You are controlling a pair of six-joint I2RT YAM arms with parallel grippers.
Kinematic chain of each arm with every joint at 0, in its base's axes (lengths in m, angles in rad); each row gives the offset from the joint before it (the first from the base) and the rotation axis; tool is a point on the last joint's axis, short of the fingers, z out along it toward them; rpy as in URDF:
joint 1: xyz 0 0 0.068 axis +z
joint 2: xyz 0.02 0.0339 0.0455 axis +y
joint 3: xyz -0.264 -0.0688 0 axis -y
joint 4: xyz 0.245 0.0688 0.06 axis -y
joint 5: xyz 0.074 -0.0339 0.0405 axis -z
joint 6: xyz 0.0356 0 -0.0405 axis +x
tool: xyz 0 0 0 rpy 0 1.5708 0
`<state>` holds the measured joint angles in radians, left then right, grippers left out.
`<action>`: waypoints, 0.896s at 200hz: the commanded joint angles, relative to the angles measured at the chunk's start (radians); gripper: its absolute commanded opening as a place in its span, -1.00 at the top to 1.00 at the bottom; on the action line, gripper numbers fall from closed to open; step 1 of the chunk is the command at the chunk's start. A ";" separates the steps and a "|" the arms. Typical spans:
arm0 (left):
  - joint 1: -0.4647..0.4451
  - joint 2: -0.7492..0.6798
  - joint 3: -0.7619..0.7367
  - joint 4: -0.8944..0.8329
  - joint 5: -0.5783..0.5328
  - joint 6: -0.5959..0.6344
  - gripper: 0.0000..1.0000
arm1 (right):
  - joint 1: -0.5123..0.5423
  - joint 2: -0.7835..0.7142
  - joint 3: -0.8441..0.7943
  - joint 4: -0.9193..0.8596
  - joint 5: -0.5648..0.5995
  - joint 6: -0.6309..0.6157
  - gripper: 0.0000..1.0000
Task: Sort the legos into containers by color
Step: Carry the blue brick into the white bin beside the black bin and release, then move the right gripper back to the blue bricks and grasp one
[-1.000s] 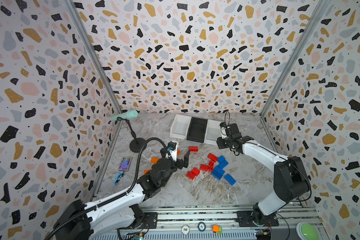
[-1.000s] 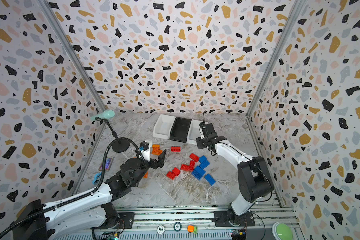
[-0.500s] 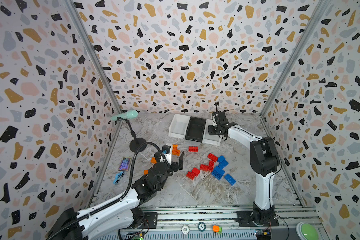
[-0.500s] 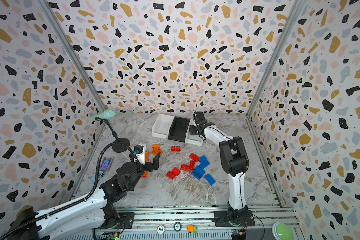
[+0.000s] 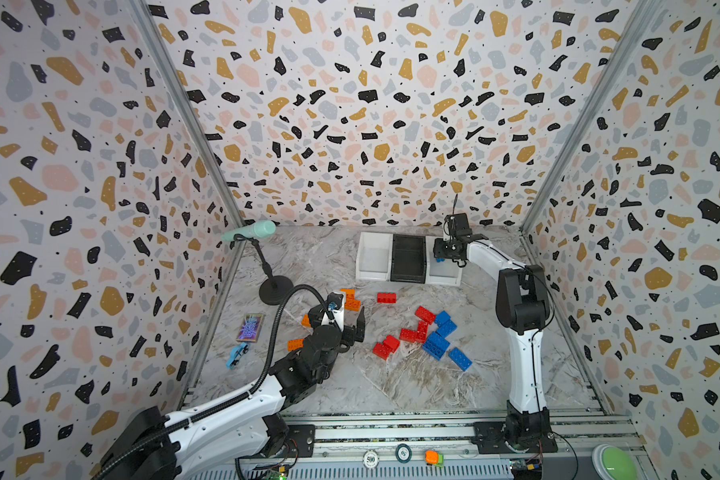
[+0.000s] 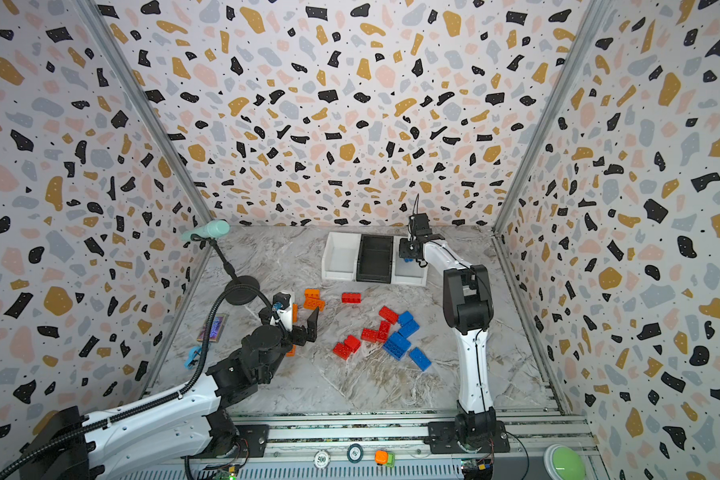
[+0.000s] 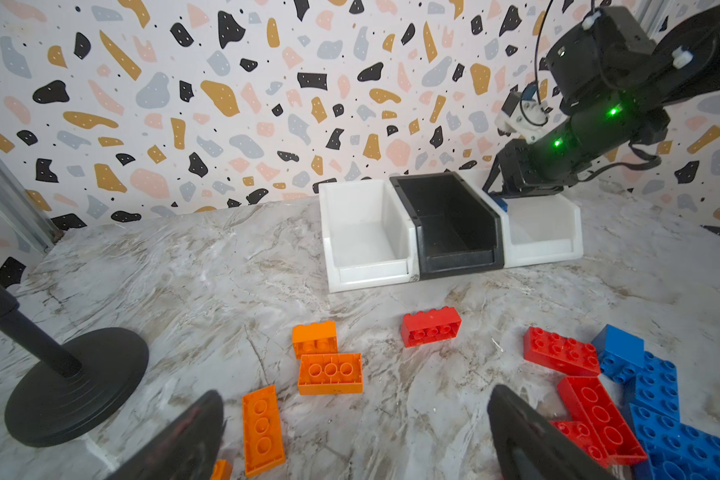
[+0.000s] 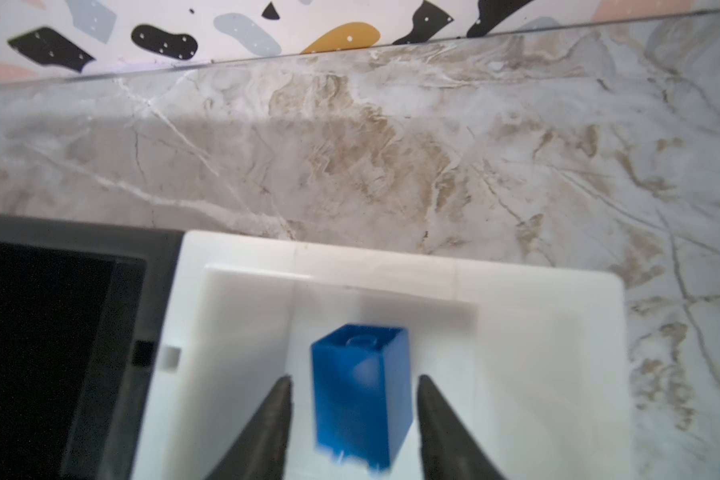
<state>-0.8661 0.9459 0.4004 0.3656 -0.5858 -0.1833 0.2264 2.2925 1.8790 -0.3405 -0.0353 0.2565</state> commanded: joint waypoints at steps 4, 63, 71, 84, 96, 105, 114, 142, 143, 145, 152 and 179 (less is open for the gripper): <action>-0.002 0.005 0.037 0.040 0.002 -0.008 -1.00 | 0.023 -0.051 0.031 -0.073 0.005 -0.031 -0.32; -0.017 0.013 0.045 0.066 0.114 -0.035 -1.00 | 0.135 -0.399 -0.323 -0.105 0.090 0.003 -0.35; -0.027 0.010 0.037 0.075 0.127 -0.042 -1.00 | 0.152 -0.454 -0.404 -0.091 0.086 0.012 -0.35; -0.048 0.001 0.027 0.087 0.150 -0.053 -1.00 | 0.190 -0.542 -0.541 -0.069 0.090 0.033 -0.34; -0.073 -0.007 0.021 0.091 0.166 -0.061 -1.00 | 0.221 -0.618 -0.663 -0.054 0.106 0.063 -0.33; -0.096 -0.012 0.017 0.092 0.167 -0.067 -1.00 | 0.237 -0.666 -0.738 -0.034 0.112 0.086 -0.33; -0.118 -0.015 0.015 0.089 0.166 -0.074 -0.99 | 0.241 -0.698 -0.794 -0.020 0.103 0.100 -0.33; -0.183 -0.023 0.014 0.076 0.141 -0.085 -1.00 | 0.241 -0.748 -0.902 0.000 0.094 0.105 -0.27; -0.184 -0.024 0.014 0.076 0.140 -0.085 -1.00 | 0.241 -0.748 -0.902 0.000 0.094 0.105 -0.27; -0.188 -0.024 0.014 0.075 0.137 -0.085 -1.00 | 0.241 -0.748 -0.908 0.001 0.094 0.103 -0.26; -0.200 -0.024 0.016 0.070 0.132 -0.085 -1.00 | 0.241 -0.749 -0.917 0.001 0.094 0.097 -0.24; -0.232 -0.024 0.026 0.044 0.101 -0.089 -1.00 | 0.239 -0.717 -0.940 0.014 0.075 0.059 -0.21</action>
<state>-1.0744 0.9344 0.4213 0.3962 -0.4492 -0.2565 0.4667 1.5757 0.9382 -0.3588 0.0452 0.3347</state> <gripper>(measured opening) 0.993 0.608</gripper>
